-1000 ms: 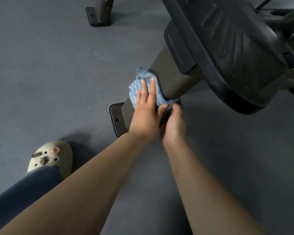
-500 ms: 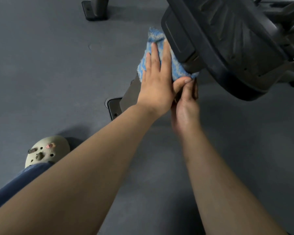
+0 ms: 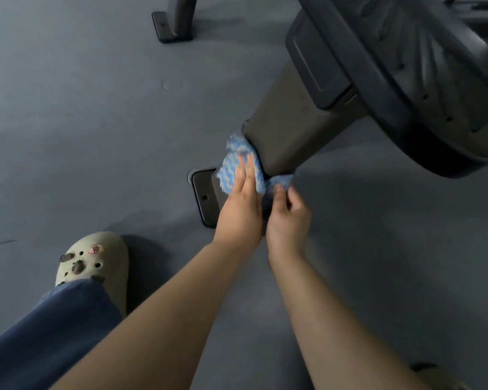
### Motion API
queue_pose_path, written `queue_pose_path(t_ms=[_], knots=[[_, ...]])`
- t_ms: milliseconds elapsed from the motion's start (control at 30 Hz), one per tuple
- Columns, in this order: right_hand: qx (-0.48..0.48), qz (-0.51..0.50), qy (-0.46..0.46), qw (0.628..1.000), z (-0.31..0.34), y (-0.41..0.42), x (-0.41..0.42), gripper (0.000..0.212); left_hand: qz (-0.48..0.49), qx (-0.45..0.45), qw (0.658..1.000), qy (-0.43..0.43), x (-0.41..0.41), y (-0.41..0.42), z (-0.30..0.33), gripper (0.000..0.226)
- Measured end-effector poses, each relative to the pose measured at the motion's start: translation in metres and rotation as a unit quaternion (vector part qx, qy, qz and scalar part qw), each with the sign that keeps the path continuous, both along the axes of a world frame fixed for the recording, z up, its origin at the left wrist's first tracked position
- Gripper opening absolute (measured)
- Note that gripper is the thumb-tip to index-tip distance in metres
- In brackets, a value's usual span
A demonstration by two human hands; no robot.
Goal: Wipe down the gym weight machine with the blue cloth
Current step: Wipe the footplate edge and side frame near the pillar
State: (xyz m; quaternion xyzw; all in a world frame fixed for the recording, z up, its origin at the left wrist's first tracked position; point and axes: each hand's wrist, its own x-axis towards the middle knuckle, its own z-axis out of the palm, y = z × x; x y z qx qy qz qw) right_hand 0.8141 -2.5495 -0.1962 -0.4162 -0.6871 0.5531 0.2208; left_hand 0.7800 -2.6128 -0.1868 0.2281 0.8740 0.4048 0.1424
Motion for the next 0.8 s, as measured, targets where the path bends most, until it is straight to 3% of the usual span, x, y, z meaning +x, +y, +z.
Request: queue_pose_path(t_ms=[167, 233, 367, 433, 533, 633, 700, 800], knots=[[-0.069, 0.033, -0.034, 0.996, -0.02, -0.01, 0.001, 0.016, 0.013, -0.036, 0.996, -0.086, 0.007, -0.02, -0.027, 0.069], [-0.051, 0.037, -0.021, 0.998, -0.022, -0.005, -0.001, 0.014, 0.01, -0.037, 0.997, -0.063, -0.001, -0.02, -0.025, 0.068], [0.006, 0.055, 0.011, 0.998, -0.024, 0.001, 0.0, 0.032, -0.02, 0.04, 0.998, 0.033, -0.016, -0.006, -0.015, 0.077], [0.01, 0.059, 0.009, 0.998, -0.032, 0.005, -0.004, 0.03, -0.023, 0.044, 0.998, 0.033, -0.025, -0.004, -0.019, 0.081], [-0.013, 0.09, 0.004, 0.996, -0.041, 0.016, -0.007, 0.01, -0.007, 0.039, 0.999, -0.031, -0.035, -0.009, -0.033, 0.086], [-0.136, 0.095, 0.019, 0.986, -0.045, 0.022, -0.008, 0.027, 0.014, 0.055, 0.994, -0.089, -0.038, -0.011, -0.043, 0.088], [-0.192, 0.077, 0.036, 0.978, -0.043, 0.019, -0.007, 0.026, 0.047, 0.056, 0.989, -0.127, -0.032, -0.009, -0.046, 0.083], [-0.133, -0.013, 0.035, 0.99, -0.039, 0.005, -0.006, 0.013, 0.125, 0.053, 0.979, -0.152, -0.012, -0.002, -0.044, 0.067]])
